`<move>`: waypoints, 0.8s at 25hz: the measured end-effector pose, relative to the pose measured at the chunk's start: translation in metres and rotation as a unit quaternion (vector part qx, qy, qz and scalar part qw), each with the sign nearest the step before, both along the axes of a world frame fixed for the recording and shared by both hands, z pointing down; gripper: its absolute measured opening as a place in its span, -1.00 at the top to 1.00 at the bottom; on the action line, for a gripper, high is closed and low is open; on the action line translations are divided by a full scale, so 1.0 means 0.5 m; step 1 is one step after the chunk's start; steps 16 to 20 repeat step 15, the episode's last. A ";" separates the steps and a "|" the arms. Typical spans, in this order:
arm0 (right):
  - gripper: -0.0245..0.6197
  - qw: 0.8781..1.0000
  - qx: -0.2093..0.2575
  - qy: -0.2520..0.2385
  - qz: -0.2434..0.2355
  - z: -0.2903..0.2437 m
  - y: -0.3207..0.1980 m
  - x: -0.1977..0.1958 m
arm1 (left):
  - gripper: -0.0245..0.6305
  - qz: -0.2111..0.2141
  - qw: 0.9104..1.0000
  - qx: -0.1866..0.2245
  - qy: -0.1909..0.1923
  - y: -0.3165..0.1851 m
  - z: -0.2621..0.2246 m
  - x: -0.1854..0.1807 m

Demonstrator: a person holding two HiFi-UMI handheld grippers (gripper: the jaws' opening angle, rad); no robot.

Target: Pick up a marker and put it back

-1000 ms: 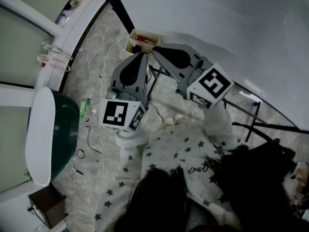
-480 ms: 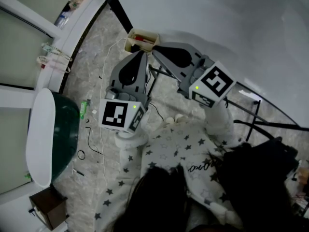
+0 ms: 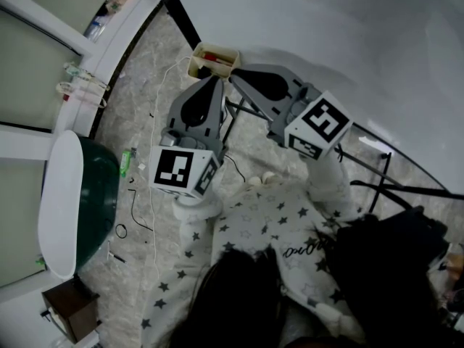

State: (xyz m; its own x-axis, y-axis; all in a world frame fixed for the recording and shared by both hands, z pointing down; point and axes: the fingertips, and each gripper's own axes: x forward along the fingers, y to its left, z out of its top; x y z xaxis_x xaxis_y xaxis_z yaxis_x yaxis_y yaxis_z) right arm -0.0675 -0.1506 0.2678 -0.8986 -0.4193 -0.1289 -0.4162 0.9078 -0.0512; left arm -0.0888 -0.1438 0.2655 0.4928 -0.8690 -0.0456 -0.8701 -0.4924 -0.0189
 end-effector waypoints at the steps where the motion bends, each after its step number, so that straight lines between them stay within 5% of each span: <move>1: 0.91 1.000 -0.001 -0.001 0.000 0.000 0.000 0.000 | 0.92 -0.001 1.000 -0.001 -0.001 0.000 0.000 0.000; 20: 0.91 1.000 0.000 -0.001 -0.011 -0.001 0.005 -0.007 | 0.93 -0.011 1.000 -0.001 -0.004 0.006 -0.001 -0.008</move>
